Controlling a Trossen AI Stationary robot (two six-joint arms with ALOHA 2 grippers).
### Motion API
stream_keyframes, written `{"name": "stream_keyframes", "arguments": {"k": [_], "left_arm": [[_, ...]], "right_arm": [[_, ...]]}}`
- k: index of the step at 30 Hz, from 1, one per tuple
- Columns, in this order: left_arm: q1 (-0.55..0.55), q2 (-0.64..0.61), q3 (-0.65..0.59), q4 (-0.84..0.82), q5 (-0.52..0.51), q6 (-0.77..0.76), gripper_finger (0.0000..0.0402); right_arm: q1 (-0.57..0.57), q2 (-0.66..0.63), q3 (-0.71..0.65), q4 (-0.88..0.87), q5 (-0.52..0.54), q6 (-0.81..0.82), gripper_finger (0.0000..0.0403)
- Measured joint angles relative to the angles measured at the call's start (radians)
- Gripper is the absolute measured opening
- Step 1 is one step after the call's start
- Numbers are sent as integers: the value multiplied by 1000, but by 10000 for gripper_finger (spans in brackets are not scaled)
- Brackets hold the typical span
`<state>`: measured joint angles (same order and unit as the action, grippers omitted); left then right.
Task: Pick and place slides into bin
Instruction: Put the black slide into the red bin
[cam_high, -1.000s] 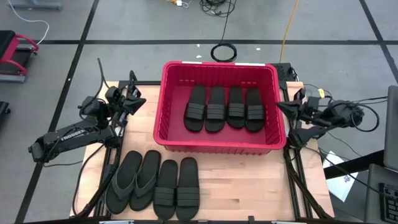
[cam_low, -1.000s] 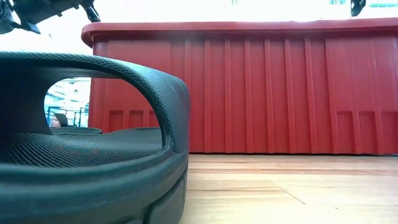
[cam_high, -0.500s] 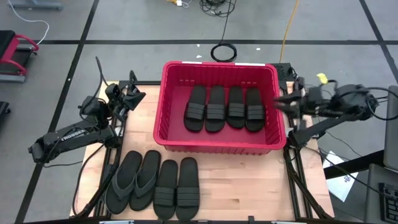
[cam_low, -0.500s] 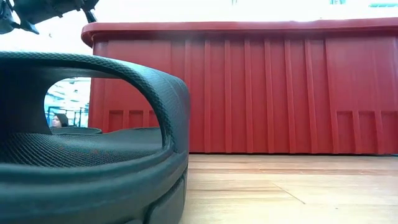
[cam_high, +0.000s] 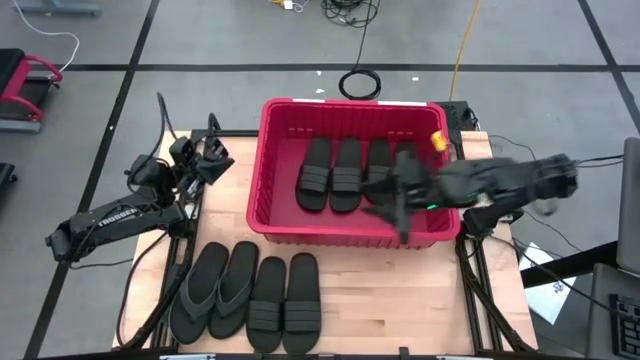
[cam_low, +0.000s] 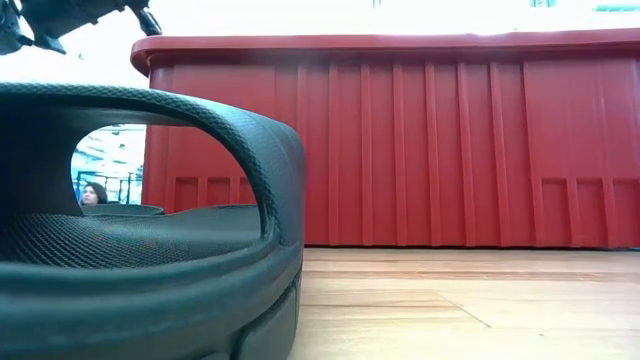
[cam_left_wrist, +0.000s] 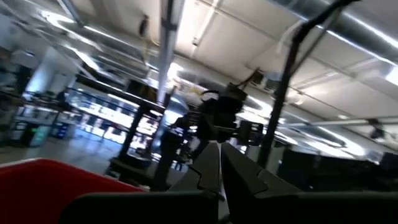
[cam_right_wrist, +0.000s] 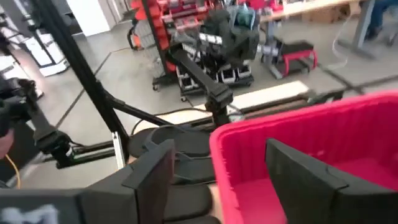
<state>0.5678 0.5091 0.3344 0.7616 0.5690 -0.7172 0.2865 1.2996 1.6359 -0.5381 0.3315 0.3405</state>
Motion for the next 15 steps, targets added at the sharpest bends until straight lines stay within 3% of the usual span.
{"name": "stream_keyframes", "arguments": {"k": [4, 15], "left_arm": [[0, -1, 0, 17, 44, 0, 15], [0, -1, 0, 22, 56, 52, 8]], "right_arm": [[-27, 110, -1, 81, -67, 94, 253], [-24, 326, -1, 103, -465, 175, 259]]}}
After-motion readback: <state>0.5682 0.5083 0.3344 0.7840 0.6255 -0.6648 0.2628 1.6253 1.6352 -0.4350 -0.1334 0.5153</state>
